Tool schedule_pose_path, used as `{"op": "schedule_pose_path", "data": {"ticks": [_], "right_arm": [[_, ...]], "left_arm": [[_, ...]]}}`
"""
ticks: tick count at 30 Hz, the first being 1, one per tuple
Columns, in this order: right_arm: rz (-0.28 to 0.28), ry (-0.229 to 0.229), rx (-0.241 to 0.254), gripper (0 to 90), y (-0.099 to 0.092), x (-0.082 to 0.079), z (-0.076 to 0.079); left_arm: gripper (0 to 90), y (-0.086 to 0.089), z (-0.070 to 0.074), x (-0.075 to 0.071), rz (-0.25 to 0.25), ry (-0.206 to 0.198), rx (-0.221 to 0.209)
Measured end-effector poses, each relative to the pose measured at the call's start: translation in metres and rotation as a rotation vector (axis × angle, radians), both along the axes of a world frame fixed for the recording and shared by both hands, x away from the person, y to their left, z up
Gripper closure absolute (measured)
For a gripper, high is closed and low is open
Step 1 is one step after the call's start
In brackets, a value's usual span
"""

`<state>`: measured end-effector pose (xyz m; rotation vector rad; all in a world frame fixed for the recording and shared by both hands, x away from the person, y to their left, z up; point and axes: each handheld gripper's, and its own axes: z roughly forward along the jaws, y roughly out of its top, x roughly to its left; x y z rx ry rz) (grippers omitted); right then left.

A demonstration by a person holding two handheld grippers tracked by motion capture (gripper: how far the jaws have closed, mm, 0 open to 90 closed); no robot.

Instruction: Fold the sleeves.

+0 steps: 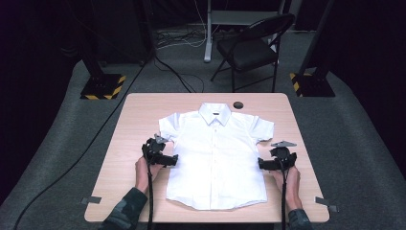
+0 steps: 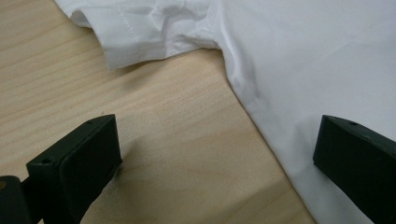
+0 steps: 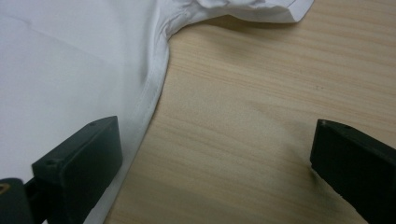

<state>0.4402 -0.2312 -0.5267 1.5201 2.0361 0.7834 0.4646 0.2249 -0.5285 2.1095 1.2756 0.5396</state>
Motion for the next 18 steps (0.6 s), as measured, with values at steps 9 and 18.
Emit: {"op": "schedule_pose_path", "data": {"ticks": [9,18], "right_arm": [[0.005,-0.007,0.023,1.3,-0.001,-0.005,-0.002],[0.016,-0.006,0.032,1.2,-0.001,-0.012,-0.003]], "left_arm": [[0.2,0.001,0.0,-0.005,-0.001,-0.005,0.006],[0.3,0.002,0.0,-0.01,-0.001,-0.009,0.007]]}}
